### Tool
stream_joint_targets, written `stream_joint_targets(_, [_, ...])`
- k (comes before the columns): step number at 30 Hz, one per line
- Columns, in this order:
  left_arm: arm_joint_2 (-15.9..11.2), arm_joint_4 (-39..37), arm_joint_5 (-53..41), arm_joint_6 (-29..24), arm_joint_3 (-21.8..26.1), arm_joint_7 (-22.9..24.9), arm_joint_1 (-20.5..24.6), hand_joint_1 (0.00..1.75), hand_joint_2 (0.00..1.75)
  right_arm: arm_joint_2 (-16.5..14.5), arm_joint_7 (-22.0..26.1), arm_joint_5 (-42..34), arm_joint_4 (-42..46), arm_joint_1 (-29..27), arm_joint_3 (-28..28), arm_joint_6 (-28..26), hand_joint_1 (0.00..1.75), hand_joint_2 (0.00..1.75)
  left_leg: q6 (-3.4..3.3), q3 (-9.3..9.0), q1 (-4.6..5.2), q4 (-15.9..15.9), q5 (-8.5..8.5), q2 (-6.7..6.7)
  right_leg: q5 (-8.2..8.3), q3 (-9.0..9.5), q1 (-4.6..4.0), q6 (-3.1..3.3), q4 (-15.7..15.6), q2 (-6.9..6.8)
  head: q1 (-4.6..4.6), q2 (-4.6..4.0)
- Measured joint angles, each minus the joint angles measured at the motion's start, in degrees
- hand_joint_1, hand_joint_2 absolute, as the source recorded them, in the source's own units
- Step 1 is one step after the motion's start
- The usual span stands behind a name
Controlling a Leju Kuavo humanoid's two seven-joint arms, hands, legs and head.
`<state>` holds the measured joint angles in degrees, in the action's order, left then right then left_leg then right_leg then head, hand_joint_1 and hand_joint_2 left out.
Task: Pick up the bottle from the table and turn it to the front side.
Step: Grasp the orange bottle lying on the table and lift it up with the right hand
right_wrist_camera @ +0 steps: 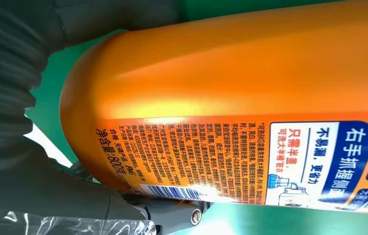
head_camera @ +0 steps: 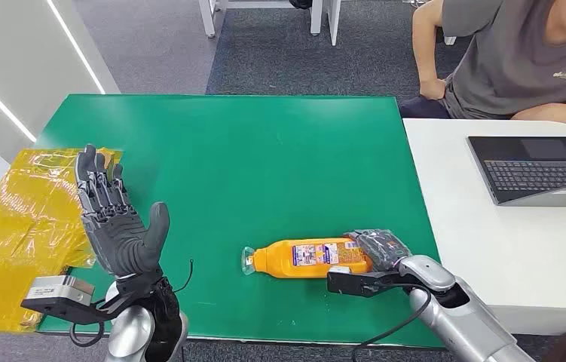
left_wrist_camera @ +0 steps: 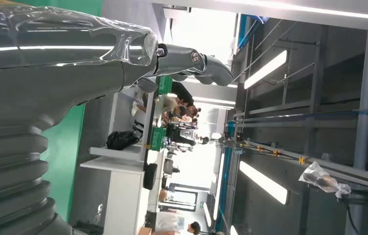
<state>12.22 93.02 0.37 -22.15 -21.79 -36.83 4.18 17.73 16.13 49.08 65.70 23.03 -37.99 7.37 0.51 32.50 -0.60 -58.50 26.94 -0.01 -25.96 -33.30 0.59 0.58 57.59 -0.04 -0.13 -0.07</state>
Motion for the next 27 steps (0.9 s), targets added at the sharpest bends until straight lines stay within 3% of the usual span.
stream_joint_targets(12, [0.0, 0.0, 0.0, -0.5, 0.0, -1.1, -0.2, 0.0, 1.75, -4.2, 0.4, -1.0, 0.2, 0.0, 3.4, -11.2, 1.75, 1.75, 0.0, 0.05, -0.01, 0.0, 0.0, -0.02, 0.0, -0.02, -0.01, 0.0, 0.0, -0.02, 0.01, -0.02])
stream_joint_targets(21, [0.0, 0.0, 0.4, -1.6, 0.1, -2.4, -0.7, 0.0, 1.75, -10.0, 0.8, -7.3, 2.2, -0.7, 9.1, -22.2, 1.75, 1.75, 0.0, 0.06, -0.01, 0.0, 0.0, -0.03, 0.0, -0.05, -0.01, 0.0, 0.0, -0.02, 0.01, 0.0])
stream_joint_targets(27, [0.0, 0.0, 0.6, -2.8, 0.1, -2.9, -0.9, 0.0, 1.75, -14.8, 5.2, -14.5, 4.9, -3.2, 13.1, -32.1, 1.75, 1.75, 0.0, 0.08, -0.01, 0.0, 0.0, -0.01, -0.01, -0.1, -0.01, 0.01, 0.0, -0.01, 0.0, 0.0])
